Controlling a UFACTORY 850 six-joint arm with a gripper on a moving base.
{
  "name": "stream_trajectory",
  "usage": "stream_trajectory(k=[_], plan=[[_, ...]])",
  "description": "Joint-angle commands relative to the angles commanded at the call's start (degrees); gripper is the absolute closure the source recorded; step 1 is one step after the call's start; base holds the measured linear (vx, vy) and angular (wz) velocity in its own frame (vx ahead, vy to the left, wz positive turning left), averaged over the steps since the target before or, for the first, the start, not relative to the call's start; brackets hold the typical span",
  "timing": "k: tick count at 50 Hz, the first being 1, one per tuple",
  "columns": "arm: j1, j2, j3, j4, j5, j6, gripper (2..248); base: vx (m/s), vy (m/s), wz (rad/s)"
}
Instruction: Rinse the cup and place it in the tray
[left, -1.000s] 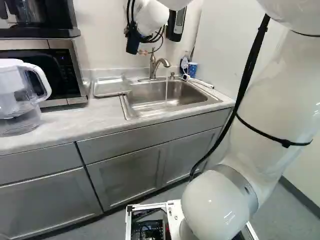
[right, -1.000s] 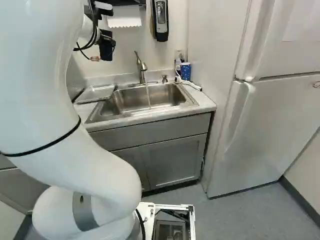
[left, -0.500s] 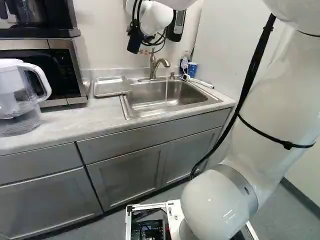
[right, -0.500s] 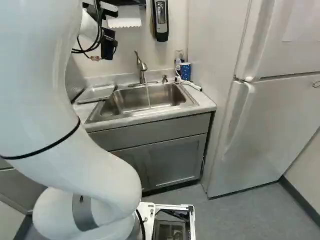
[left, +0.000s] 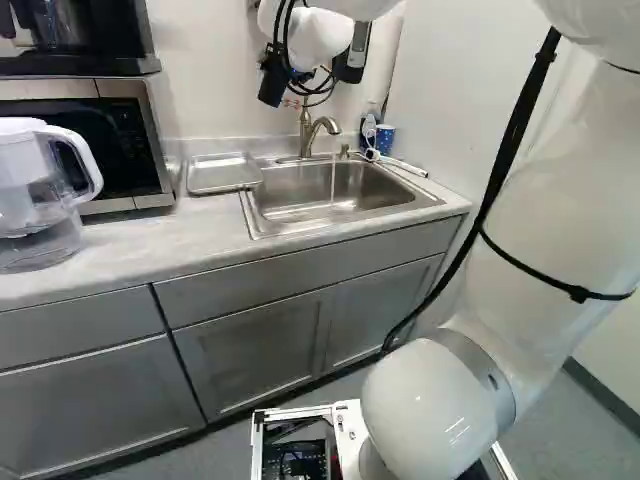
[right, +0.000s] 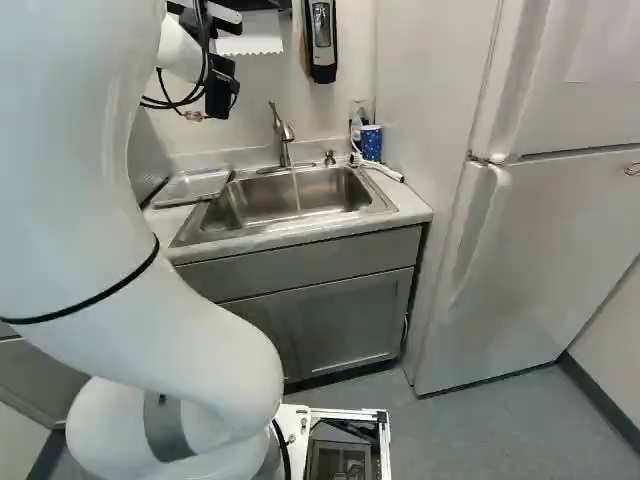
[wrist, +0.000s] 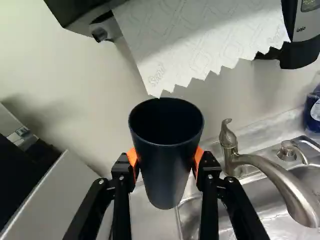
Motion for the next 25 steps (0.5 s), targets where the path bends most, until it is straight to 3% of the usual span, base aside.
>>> stream_trajectory(k=[25], plan=[[0.0, -0.5, 1.5, -3.8, 0.0, 0.0, 127, 0.0, 0.0, 0.0]])
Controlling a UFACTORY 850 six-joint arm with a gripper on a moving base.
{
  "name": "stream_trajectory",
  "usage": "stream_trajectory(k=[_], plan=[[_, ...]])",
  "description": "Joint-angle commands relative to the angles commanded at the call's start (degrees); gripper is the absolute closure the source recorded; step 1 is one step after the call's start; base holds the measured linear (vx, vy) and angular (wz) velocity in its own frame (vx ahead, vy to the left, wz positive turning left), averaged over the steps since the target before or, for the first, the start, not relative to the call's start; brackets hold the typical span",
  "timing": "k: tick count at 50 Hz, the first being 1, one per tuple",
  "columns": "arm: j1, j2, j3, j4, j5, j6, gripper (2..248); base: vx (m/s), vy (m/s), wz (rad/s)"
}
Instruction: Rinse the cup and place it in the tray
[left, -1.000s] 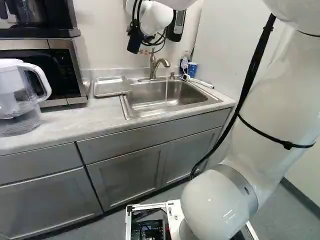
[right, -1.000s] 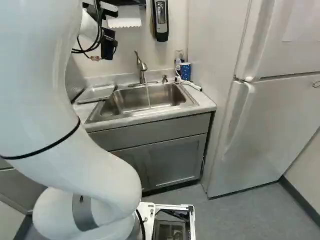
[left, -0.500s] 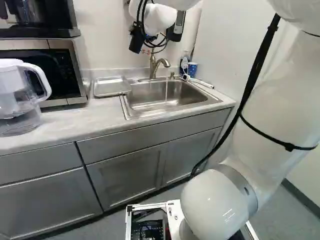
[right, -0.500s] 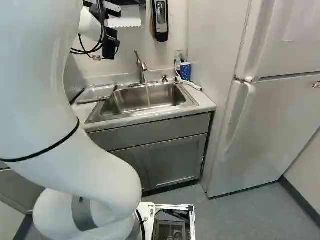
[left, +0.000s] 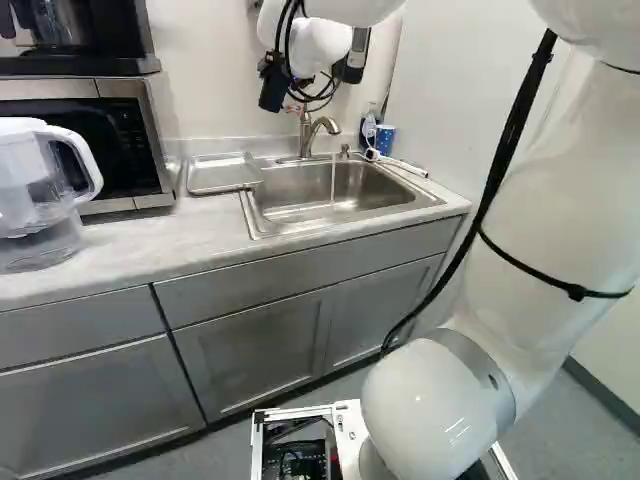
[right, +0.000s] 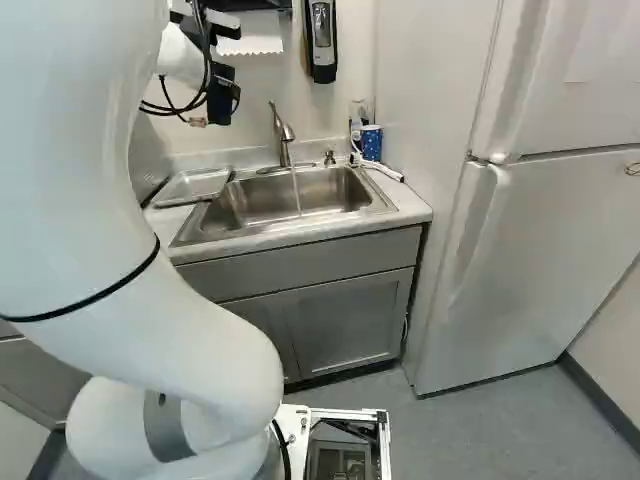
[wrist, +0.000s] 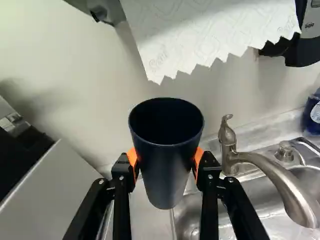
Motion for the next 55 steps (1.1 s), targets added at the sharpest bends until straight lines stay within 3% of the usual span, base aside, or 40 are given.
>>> stream_trajectory(k=[36, 55], plan=[[-1.1, 1.9, 6.1, -9.3, 0.0, 0.0, 127, 0.0, 0.0, 0.0], [-1.7, 2.4, 9.0, -10.7, 0.3, 0.0, 127, 0.0, 0.0, 0.0]])
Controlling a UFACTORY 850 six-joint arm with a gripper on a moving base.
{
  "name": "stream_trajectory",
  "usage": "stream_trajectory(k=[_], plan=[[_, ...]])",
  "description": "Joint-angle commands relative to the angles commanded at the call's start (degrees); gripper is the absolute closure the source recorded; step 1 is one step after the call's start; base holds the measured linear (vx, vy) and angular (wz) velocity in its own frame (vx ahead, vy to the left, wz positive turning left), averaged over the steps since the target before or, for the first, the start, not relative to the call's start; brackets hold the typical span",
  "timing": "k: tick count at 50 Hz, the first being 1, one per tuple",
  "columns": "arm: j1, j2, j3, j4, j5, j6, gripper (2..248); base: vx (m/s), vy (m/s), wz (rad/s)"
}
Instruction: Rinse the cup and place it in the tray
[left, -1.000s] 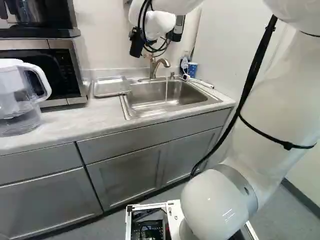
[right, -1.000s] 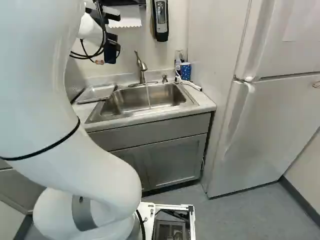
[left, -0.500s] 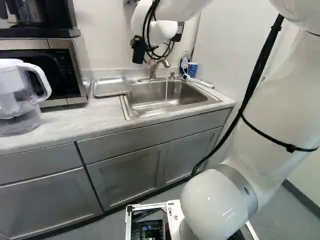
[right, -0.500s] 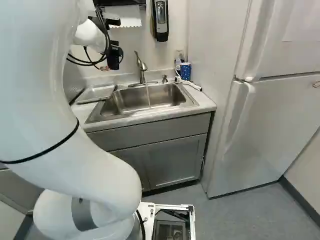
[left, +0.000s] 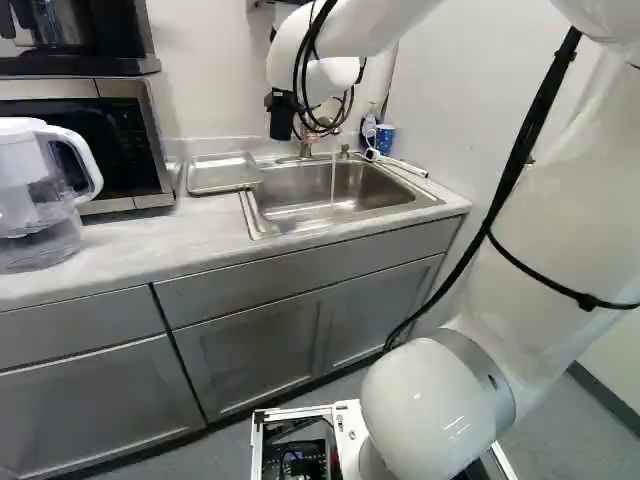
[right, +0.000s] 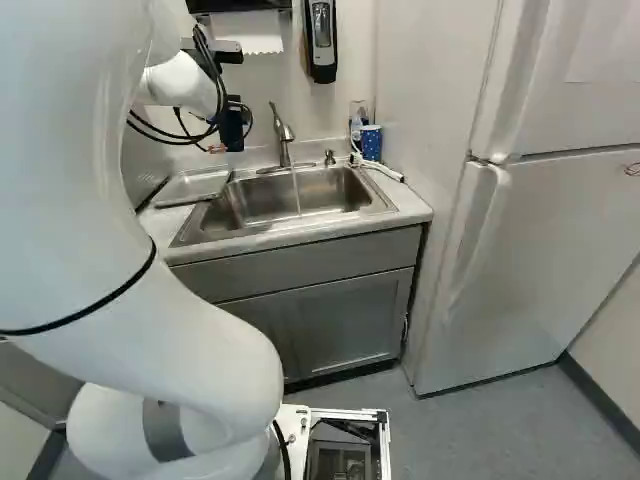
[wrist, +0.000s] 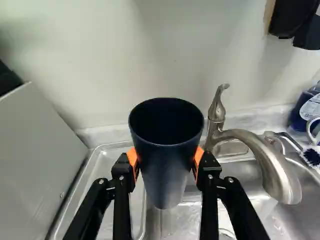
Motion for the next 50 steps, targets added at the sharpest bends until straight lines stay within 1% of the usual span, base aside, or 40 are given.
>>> stream_trajectory(k=[38, 50], plan=[[-1.6, 1.2, 5.8, 0.0, 0.0, 0.0, 127, 0.0, 0.0, 0.0], [-2.1, 1.4, 7.5, 0.0, 0.8, 0.0, 127, 0.0, 0.0, 0.0]])
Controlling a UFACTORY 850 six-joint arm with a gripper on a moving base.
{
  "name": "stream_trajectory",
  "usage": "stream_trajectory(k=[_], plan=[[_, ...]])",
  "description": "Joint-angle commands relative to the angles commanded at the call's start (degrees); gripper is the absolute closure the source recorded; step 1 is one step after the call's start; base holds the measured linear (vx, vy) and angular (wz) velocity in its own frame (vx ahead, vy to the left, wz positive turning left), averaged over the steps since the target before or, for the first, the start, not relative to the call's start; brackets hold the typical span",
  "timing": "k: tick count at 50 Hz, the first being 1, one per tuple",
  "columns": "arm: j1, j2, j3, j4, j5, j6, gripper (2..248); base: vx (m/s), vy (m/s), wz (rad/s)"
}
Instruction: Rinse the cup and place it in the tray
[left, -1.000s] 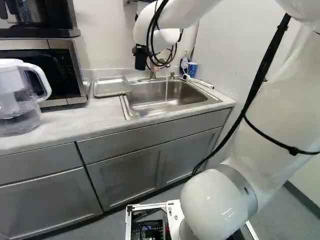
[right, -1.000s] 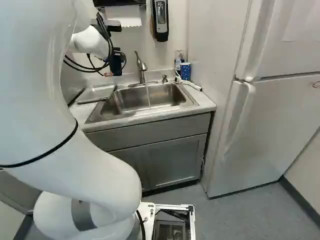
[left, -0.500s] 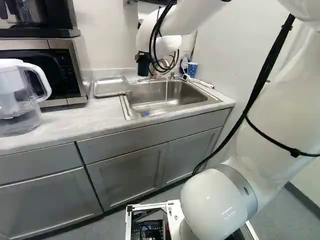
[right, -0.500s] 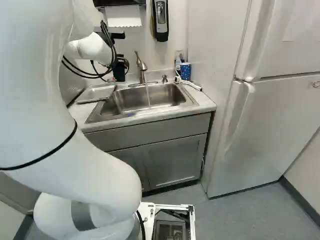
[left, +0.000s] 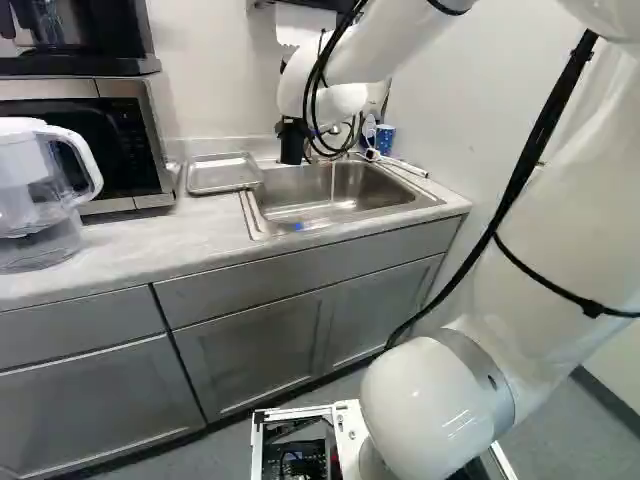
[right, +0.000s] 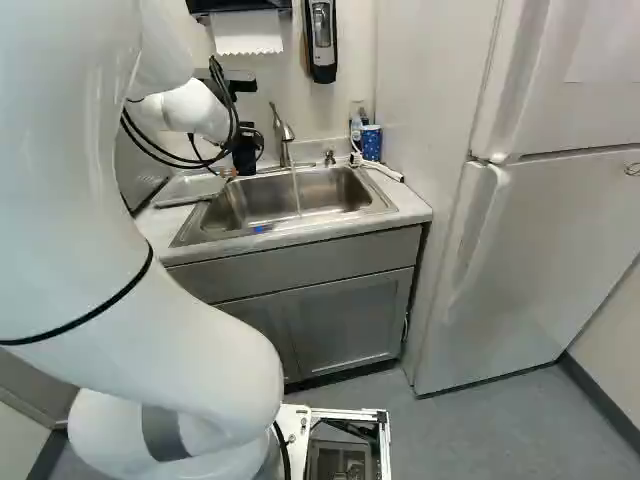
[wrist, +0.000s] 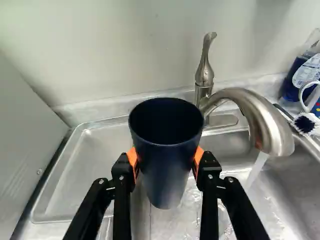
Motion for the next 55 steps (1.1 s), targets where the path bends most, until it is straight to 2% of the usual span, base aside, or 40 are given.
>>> stream_trajectory(k=[34, 55], plan=[[-2.1, 1.2, 5.4, 0.0, 6.8, 0.0, 127, 0.0, 0.0, 0.0], [-2.1, -0.7, 6.2, 0.0, 10.7, 0.0, 127, 0.0, 0.0, 0.0]])
